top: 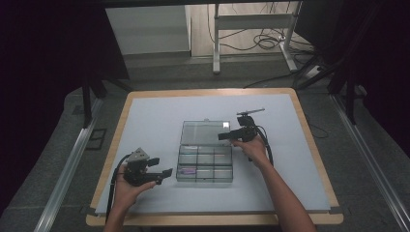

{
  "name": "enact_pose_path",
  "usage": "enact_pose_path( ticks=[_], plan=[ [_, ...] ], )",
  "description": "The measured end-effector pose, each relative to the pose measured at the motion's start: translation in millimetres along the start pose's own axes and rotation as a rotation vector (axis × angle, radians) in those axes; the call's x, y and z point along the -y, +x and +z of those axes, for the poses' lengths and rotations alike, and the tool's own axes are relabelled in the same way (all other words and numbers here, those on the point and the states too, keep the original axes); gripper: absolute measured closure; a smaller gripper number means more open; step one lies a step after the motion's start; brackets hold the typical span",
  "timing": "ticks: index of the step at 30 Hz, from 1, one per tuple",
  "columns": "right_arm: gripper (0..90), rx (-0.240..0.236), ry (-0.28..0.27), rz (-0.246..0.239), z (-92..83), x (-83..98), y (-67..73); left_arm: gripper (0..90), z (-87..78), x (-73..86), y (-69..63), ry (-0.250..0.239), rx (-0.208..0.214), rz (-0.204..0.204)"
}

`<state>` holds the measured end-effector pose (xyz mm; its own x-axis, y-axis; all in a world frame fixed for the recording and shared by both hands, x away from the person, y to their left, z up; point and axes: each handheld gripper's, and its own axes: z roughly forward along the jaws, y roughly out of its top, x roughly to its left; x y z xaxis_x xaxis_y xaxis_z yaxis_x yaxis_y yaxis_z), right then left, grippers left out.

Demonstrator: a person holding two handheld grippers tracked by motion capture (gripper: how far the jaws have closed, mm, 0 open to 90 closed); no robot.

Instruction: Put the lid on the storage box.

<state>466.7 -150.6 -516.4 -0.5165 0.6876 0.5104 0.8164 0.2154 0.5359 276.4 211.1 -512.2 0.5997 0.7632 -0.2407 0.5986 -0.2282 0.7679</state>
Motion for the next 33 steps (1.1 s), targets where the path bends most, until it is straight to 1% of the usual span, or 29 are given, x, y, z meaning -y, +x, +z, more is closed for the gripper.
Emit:
enact_pose_path(
  ticks=[6, 10, 17, 23, 26, 33],
  plan=[
    [44.4, -0.006, -0.013, -0.019, -2.5, -0.3, 1.3, 25.3, 0.4, 0.0, -0.1, 0.002, 0.000, 0.002],
    [45.9, -0.018, -0.018, -0.020, -3.4, 0.0, 0.5, 25.3, 0.3, -0.1, -0.1, 0.001, 0.000, 0.001],
    [48.7, -0.025, -0.037, -0.044, -5.2, -0.4, 1.6, 25.3, 1.1, -0.1, -0.5, 0.004, 0.002, 0.003],
    [51.6, -0.036, -0.054, -0.047, -7.2, 0.3, 1.5, 25.3, 2.0, 0.0, -0.9, 0.007, 0.004, 0.003],
    [53.4, -0.052, -0.064, -0.051, -8.0, 0.4, 1.0, 25.3, 2.1, 0.0, -0.9, 0.007, 0.004, 0.003],
    [55.5, -0.061, -0.081, -0.063, -9.5, 0.8, 1.2, 25.3, 2.5, 0.0, -1.2, 0.007, 0.004, 0.004]
  ],
)
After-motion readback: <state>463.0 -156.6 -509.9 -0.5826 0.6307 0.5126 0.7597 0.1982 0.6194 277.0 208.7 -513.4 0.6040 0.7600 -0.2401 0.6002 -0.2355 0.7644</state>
